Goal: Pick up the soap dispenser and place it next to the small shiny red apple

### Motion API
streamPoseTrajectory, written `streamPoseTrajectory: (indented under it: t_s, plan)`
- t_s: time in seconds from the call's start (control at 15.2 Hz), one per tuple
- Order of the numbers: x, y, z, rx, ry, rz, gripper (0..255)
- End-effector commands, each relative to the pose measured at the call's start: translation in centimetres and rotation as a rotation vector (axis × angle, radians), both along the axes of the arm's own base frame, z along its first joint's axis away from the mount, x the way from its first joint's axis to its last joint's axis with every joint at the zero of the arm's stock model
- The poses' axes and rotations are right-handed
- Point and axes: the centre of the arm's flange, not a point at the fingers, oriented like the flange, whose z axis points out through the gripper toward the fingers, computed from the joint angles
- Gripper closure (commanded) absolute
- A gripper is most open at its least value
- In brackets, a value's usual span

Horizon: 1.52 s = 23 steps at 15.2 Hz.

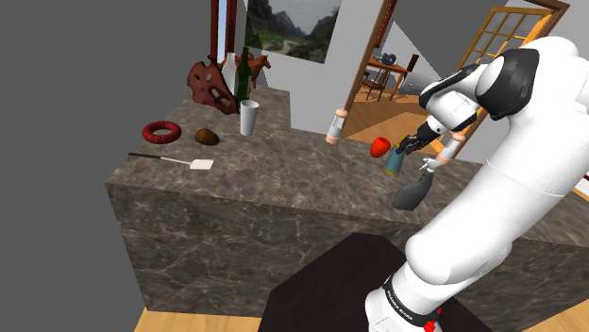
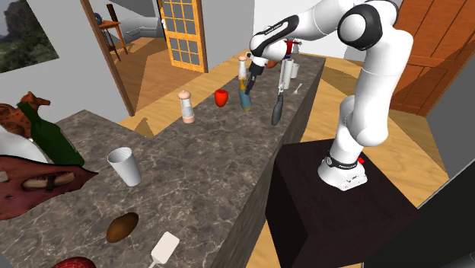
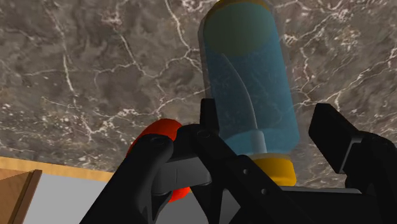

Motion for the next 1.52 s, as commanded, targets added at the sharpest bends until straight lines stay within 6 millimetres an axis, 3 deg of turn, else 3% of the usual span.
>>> streamPoseTrajectory:
  t_s: [0.0,0.2,0.66,0.73,1.06,1.32,1.45]
  plan:
    - [0.1,-0.1,-1.1,-0.001,0.000,0.000,255]
    - [0.1,-0.1,-2.3,-0.001,0.000,0.000,255]
    - [0.1,-0.1,-2.3,-0.001,0.000,0.000,255]
    - [0.1,-0.1,-2.3,-0.001,0.000,0.000,0]
    - [0.1,-0.1,-2.3,-0.001,0.000,0.000,0]
    - [-1.6,-0.1,2.4,-0.001,0.000,0.000,0]
    - [-1.6,-0.1,2.4,-0.001,0.000,0.000,0]
